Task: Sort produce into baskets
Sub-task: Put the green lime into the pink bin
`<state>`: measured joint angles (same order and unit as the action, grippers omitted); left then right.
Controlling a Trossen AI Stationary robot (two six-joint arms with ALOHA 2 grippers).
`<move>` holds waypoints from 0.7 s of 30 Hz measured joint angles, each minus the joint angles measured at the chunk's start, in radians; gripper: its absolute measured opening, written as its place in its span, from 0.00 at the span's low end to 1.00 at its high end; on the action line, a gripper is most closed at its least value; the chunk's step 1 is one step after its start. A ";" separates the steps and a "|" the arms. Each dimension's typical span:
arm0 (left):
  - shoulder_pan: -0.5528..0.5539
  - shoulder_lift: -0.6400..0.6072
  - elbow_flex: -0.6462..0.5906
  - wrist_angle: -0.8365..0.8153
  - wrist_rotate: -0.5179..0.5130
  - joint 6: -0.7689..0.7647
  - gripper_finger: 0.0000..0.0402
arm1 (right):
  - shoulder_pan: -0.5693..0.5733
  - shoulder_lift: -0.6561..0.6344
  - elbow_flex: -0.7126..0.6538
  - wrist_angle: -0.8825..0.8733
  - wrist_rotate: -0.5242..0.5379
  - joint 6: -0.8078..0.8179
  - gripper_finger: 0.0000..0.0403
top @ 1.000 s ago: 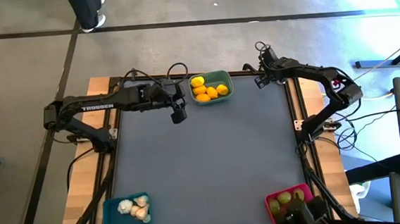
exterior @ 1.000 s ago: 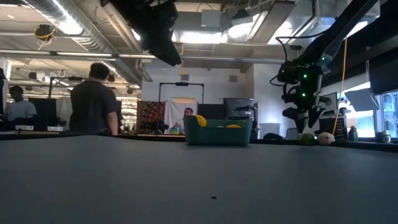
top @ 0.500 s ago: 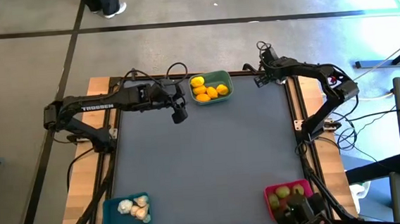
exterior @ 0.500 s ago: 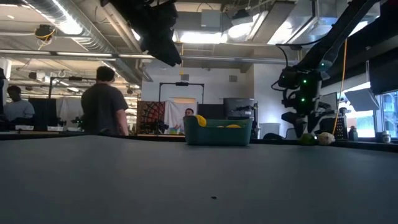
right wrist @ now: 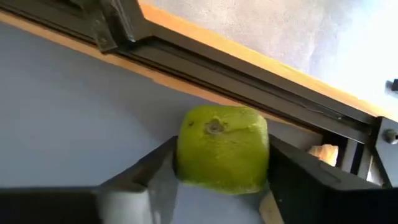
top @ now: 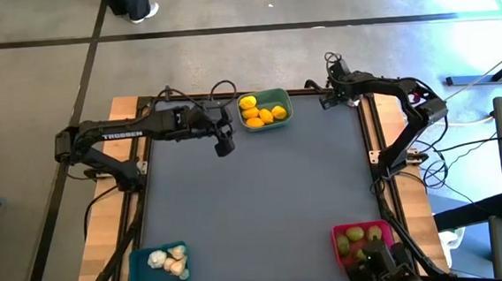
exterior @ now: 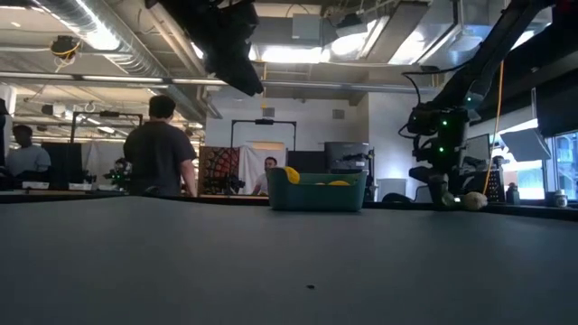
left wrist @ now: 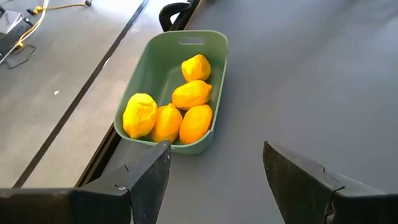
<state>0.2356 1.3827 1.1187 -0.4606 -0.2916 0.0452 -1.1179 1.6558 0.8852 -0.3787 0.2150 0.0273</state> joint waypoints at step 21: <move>-0.008 0.000 0.000 0.001 0.000 -0.002 0.63 | 0.149 -0.250 0.000 -0.239 -0.025 -0.009 0.35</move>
<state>0.2276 1.3827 1.1187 -0.4597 -0.2916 0.0433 -0.9690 1.4059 0.8849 -0.6175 0.1905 0.0178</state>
